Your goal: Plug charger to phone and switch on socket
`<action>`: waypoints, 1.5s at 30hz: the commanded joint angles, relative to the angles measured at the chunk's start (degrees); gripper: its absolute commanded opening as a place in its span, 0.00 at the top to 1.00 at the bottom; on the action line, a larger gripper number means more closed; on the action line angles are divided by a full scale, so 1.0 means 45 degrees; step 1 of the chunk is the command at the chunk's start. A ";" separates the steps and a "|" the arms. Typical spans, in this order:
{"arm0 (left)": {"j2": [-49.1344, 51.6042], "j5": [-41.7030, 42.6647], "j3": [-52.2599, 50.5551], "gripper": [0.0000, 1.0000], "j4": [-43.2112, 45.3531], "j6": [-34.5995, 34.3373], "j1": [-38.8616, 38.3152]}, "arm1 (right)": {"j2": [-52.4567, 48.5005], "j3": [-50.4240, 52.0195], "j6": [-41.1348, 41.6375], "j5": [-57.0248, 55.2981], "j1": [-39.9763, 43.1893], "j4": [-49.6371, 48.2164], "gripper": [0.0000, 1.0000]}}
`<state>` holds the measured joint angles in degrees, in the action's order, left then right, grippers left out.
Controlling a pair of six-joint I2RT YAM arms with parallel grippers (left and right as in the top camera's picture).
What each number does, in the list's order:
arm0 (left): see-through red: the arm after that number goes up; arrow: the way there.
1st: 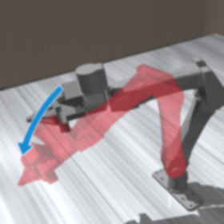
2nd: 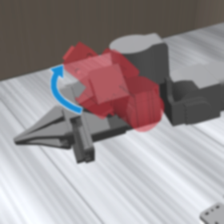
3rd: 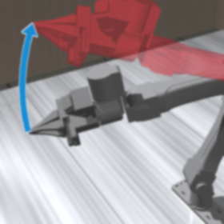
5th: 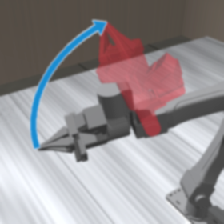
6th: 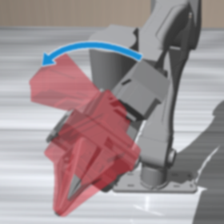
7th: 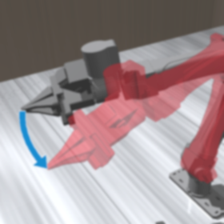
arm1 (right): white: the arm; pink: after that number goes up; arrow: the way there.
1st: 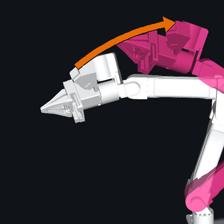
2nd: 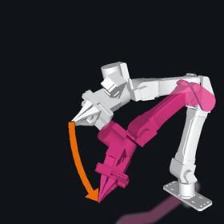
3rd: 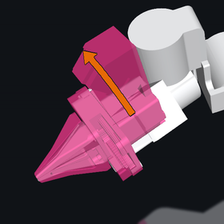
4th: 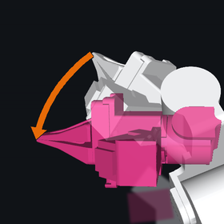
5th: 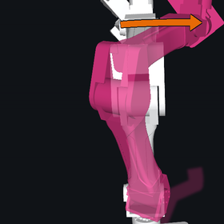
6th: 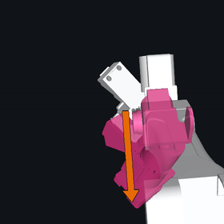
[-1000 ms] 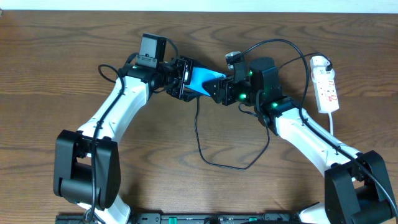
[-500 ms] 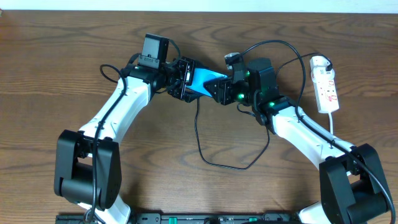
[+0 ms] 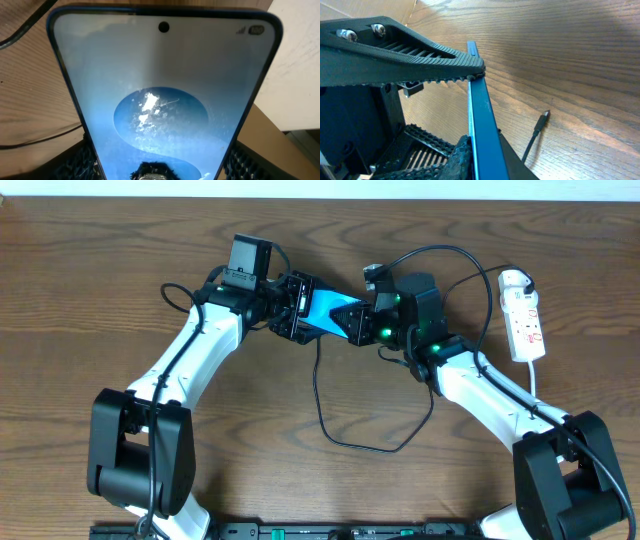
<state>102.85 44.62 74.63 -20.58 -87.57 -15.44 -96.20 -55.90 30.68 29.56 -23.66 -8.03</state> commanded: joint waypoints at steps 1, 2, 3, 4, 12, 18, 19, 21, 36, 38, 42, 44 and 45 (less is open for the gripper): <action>-0.0228 0.0398 0.0136 0.40 -0.0019 0.0209 -0.0029 | -0.0107 -0.0219 0.0136 -0.0491 0.0000 -0.0044 0.96; -0.0228 0.0398 0.0136 0.40 -0.0019 0.0209 -0.0029 | -0.0107 -0.0219 0.0136 -0.0491 0.0000 0.0005 0.99; -0.0228 0.0398 0.0136 0.40 -0.0019 0.0209 -0.0029 | -0.0107 -0.0219 0.0238 -0.0491 0.0000 0.0015 0.99; -0.0228 0.0398 0.0136 0.40 -0.0015 0.0209 -0.0029 | -0.0107 -0.0219 0.0476 -0.0491 0.0010 0.0010 0.99; -0.0228 0.0398 0.0136 0.39 -0.0010 0.0209 0.0005 | -0.0087 -0.0219 0.2050 -0.0223 0.0563 -0.1219 0.99; -0.0228 0.0398 0.0136 0.26 0.0083 0.0214 0.0194 | -0.0087 -0.0219 0.2521 0.0699 0.1175 -0.1647 0.99; -0.0228 0.0403 0.0136 0.24 0.0083 0.0219 0.0228 | -0.0087 -0.0219 0.2623 0.0787 0.1258 -0.1637 0.99; -0.0228 0.0403 0.0136 0.20 0.0092 0.0418 0.0282 | -0.0087 -0.0219 0.2977 0.0840 0.1423 -0.1651 0.99; -0.0228 0.0398 0.0136 0.13 0.2453 0.5668 0.0311 | -0.0087 -0.0223 0.9792 0.0646 0.2244 -0.2035 0.98; -0.0228 0.0398 0.0136 0.13 0.2817 0.5935 0.0311 | -0.0087 -0.0223 1.0826 0.0617 0.2205 -0.2147 0.98; -0.0228 0.0398 0.0136 0.13 0.4255 0.7004 0.0311 | -0.0087 -0.0223 1.2473 0.0500 0.2025 -0.3905 0.98; -0.0228 0.0398 0.0136 0.13 0.4765 0.6980 0.0311 | -0.0087 -0.0223 1.3197 0.0350 0.1919 -0.4799 0.99; -0.0228 0.0398 0.0136 0.13 0.5027 0.6975 0.0311 | -0.0087 -0.0223 1.3488 0.0253 0.1860 -0.5071 0.98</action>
<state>102.78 46.15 74.94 -0.40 -59.81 -14.35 -97.12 -55.66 82.65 31.51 -14.28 -27.11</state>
